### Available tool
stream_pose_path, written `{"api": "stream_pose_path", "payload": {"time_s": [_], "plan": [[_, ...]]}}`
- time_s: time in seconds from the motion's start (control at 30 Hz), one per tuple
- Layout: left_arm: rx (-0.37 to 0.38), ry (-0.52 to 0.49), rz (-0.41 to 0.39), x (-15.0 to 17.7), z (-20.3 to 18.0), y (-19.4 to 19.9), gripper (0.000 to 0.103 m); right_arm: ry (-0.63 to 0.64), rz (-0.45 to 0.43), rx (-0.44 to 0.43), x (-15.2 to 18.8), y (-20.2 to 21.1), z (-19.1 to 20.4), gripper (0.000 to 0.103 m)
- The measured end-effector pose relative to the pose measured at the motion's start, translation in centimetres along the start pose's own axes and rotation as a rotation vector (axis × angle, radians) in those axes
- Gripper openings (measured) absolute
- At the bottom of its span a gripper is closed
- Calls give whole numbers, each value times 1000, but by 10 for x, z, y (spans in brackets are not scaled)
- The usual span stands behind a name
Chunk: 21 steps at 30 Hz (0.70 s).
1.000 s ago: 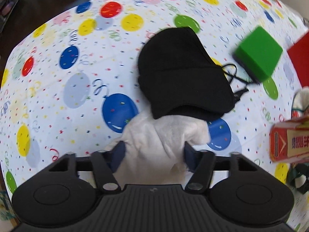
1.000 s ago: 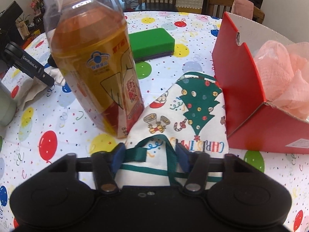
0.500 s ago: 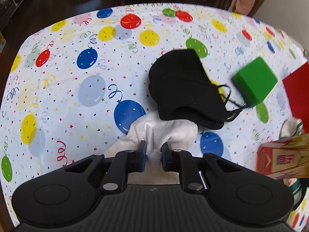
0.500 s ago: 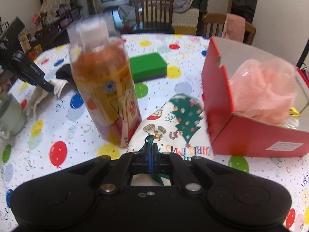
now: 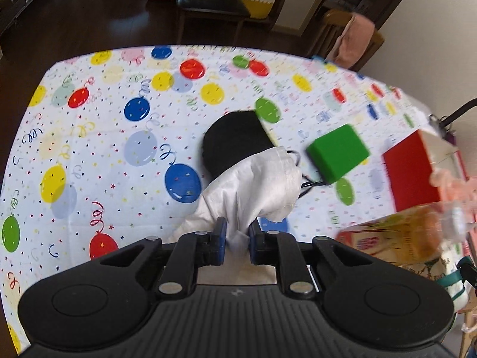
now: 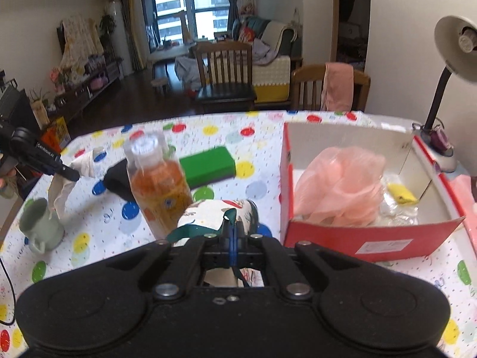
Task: Organize soft objects
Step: 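Lift the white cloth with left tool while right tool lifts the Christmas bag toward the box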
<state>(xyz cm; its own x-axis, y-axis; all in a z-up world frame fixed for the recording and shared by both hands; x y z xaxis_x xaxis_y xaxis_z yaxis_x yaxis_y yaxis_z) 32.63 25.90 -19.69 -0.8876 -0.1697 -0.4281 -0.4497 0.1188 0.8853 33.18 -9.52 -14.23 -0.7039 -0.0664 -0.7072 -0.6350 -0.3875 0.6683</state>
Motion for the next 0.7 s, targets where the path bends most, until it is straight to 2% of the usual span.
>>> {"api": "stream_pose_path", "payload": {"time_s": [0.33, 0.7], "plan": [[68, -3, -114, -9, -47, 66, 14, 16, -105, -59, -34, 48, -3, 0], [153, -73, -203, -29, -142, 120, 14, 62, -238, -70, -95, 94, -35, 0]]}}
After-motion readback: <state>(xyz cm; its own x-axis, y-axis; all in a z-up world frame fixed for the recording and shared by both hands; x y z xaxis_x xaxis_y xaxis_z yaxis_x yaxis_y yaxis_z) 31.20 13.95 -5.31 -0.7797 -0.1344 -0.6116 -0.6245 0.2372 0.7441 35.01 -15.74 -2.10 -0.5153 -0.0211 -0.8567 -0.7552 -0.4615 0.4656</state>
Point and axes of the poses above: each gripper's, at about its wrist camera, not at the fingertips, and y roughly against the way its jaws point, z to its left, x to its underside, the point moved 10 cm from there along -y, roughly the way its jaws point, and after that the axes turned 10 degrees about -y, right-handed, at the moved point
